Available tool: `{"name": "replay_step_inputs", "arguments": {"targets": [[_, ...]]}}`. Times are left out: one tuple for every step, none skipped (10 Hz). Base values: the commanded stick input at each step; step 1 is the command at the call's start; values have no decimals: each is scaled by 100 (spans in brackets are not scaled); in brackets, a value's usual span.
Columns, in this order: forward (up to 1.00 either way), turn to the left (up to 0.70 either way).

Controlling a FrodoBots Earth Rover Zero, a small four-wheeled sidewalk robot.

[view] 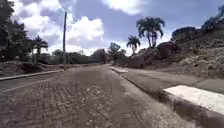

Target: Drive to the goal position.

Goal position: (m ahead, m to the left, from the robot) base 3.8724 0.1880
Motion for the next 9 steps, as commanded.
{"name": "replay_step_inputs", "arguments": {"targets": [[50,25],[50,16],[50,5],[50,0],[50,0],[50,0],[50,0],[50,0],[50,0]]}}
